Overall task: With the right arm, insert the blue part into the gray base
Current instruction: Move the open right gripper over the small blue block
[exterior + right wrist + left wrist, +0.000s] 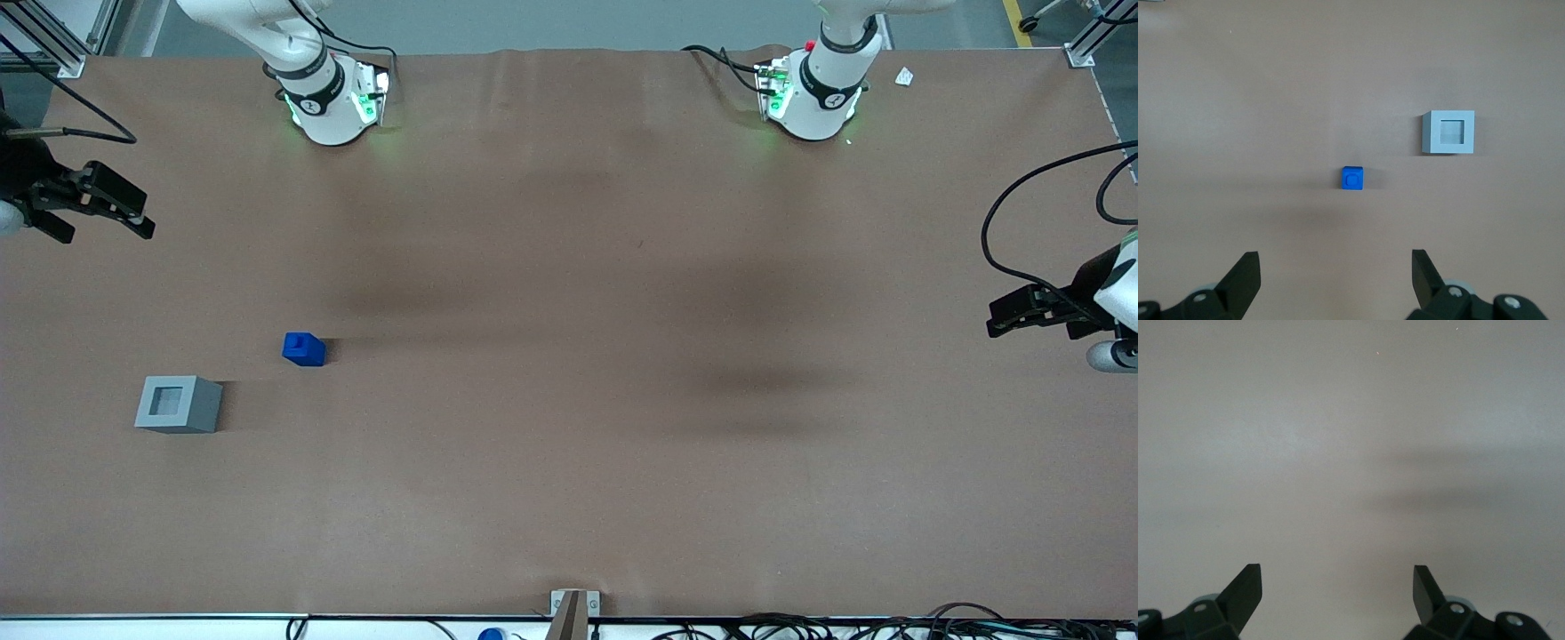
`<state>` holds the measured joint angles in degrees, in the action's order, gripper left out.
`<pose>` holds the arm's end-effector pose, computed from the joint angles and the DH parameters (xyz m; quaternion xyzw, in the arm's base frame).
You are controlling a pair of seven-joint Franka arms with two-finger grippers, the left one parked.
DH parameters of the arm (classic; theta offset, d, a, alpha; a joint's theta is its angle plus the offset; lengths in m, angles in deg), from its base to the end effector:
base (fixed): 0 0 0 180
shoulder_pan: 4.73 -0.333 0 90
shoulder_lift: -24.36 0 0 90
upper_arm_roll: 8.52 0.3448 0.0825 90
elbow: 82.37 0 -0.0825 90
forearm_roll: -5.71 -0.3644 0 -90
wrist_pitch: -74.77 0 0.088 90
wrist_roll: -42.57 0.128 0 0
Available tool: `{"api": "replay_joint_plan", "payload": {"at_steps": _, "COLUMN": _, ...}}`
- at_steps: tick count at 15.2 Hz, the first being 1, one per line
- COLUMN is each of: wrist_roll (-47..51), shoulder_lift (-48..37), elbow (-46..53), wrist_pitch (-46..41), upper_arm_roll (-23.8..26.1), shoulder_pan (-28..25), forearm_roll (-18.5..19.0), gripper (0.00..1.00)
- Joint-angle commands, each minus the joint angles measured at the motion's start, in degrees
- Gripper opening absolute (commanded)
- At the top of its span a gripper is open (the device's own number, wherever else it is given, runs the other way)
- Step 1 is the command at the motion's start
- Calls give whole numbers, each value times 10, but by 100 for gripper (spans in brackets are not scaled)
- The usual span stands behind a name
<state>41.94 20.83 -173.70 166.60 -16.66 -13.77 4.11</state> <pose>0.5190 0.0090 0.6569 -0.9991 -0.0134 -0.0348 0.0184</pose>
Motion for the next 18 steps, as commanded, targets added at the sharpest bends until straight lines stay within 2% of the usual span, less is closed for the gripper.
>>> {"api": "replay_joint_plan", "payload": {"at_steps": 1, "wrist_roll": 4, "shoulder_lift": 6, "elbow": 6, "wrist_pitch": -2, "upper_arm_roll": 1, "shoulder_pan": 1, "forearm_roll": 1, "gripper": 100}}
{"api": "replay_joint_plan", "payload": {"at_steps": 6, "wrist_roll": 1, "shoulder_lift": 11, "elbow": 9, "wrist_pitch": -2, "upper_arm_roll": -6, "shoulder_pan": 10, "forearm_roll": -4, "gripper": 100}}
{"api": "replay_joint_plan", "payload": {"at_steps": 8, "wrist_roll": -2, "shoulder_lift": 16, "elbow": 5, "wrist_pitch": -3, "upper_arm_roll": -8, "shoulder_pan": 24, "forearm_roll": -32, "gripper": 100}}
{"api": "replay_joint_plan", "payload": {"at_steps": 14, "wrist_roll": -3, "shoulder_lift": 31, "elbow": -3, "wrist_pitch": 0, "upper_arm_roll": -7, "shoulder_pan": 15, "forearm_roll": -28, "gripper": 100}}
{"api": "replay_joint_plan", "payload": {"at_steps": 18, "wrist_roll": -2, "shoulder_lift": 52, "elbow": -42, "wrist_pitch": 65, "upper_arm_roll": -5, "shoulder_pan": -6, "forearm_roll": -28, "gripper": 100}}
